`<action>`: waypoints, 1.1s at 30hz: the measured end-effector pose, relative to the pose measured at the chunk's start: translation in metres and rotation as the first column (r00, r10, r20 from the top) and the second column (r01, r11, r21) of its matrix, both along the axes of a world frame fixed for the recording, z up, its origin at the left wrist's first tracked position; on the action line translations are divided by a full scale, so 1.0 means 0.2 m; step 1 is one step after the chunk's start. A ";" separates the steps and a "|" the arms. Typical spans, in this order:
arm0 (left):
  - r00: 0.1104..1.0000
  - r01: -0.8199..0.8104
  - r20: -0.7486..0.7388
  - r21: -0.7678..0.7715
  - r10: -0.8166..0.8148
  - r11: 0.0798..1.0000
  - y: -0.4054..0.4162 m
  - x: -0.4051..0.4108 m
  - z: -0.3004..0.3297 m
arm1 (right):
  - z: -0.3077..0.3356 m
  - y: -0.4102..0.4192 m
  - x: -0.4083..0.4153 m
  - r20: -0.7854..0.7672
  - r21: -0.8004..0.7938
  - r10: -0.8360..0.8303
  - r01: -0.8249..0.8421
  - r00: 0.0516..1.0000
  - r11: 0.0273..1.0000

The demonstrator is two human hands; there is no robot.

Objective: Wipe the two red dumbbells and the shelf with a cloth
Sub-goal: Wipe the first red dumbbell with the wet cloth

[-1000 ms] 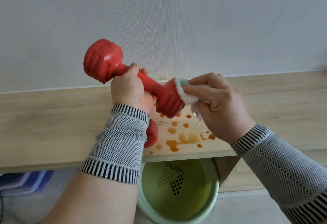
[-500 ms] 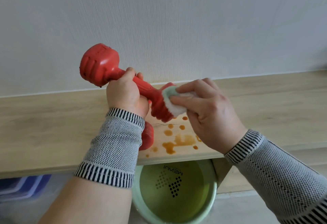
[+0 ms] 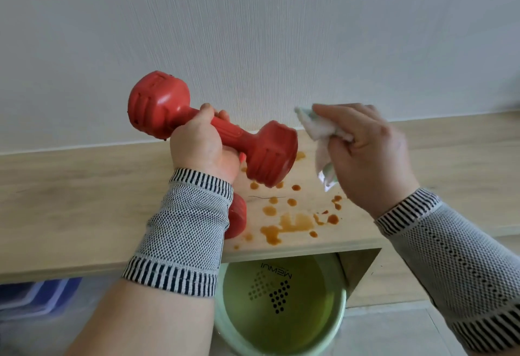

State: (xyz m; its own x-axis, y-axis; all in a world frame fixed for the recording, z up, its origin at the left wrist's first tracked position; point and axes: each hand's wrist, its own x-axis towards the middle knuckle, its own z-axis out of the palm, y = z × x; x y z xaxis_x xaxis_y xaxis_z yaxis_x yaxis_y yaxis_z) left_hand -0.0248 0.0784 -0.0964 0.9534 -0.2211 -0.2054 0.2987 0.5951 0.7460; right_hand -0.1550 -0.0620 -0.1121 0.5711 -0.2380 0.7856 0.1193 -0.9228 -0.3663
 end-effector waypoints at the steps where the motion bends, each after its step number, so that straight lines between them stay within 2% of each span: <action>1: 1.000 0.000 0.004 -0.011 0.000 1.000 -0.01 0.00 0.00 | 0.00 0.03 0.00 -0.014 -0.024 0.031 -0.031 0.999 0.999; 3: 1.000 -0.025 0.017 -0.020 0.025 0.999 -0.02 -0.01 0.00 | -0.01 0.11 0.01 -0.021 -0.072 0.097 -0.098 0.995 0.993; 6: 0.995 -0.104 0.015 0.074 0.103 0.992 -0.02 -0.02 0.00 | -0.04 0.21 0.02 -0.017 -0.173 0.248 -0.248 0.968 0.953; 8: 0.994 -0.108 -0.024 0.027 0.109 0.994 -0.01 -0.02 0.01 | -0.05 0.22 0.02 -0.028 -0.234 0.302 -0.300 0.953 0.925; 10: 0.994 -0.109 -0.017 -0.011 0.109 0.994 0.00 -0.02 0.01 | -0.05 0.16 0.03 -0.034 -0.190 0.252 -0.254 0.967 0.948; 14: 0.994 -0.112 0.011 0.009 0.112 0.994 -0.01 -0.05 0.02 | -0.04 0.05 0.02 -0.053 -0.118 0.094 -0.100 0.994 0.988; 16: 0.993 -0.118 0.006 0.013 0.118 0.993 -0.01 -0.05 0.02 | -0.04 0.10 0.01 -0.042 -0.127 0.119 -0.123 0.992 0.984; 19: 0.993 -0.115 -0.012 0.029 0.115 0.993 0.00 -0.04 0.01 | -0.05 0.16 0.00 -0.039 -0.167 0.240 -0.243 0.970 0.956; 21: 0.994 -0.105 -0.037 -0.002 0.105 0.994 0.01 -0.04 0.02 | -0.04 0.12 0.00 -0.043 -0.169 0.248 -0.251 0.968 0.953; 25: 0.994 -0.075 -0.084 -0.070 0.069 0.995 0.00 -0.05 0.03 | -0.04 0.01 0.01 -0.052 -0.078 0.126 -0.130 0.991 0.988; 29: 0.995 0.028 -0.095 -0.111 -0.039 0.993 0.00 -0.02 0.02 | -0.01 -0.04 0.00 -0.063 0.100 0.087 -0.081 0.994 0.992; 31: 0.993 0.026 -0.107 -0.147 -0.043 0.989 -0.01 -0.02 0.03 | 0.01 -0.05 -0.01 -0.043 0.184 0.066 -0.057 0.997 0.981; 33: 0.994 0.020 -0.105 -0.161 -0.037 0.987 -0.01 -0.01 0.02 | 0.02 -0.03 0.00 -0.026 0.195 0.085 -0.079 0.996 0.978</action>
State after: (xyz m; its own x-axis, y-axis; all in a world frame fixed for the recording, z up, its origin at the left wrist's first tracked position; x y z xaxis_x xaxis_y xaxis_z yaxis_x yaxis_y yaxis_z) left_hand -0.0271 0.0769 -0.0915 0.9205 -0.2858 -0.2664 0.3905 0.6940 0.6049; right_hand -0.1556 -0.0676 -0.1072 0.6205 -0.3351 0.7090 0.1760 -0.8215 -0.5424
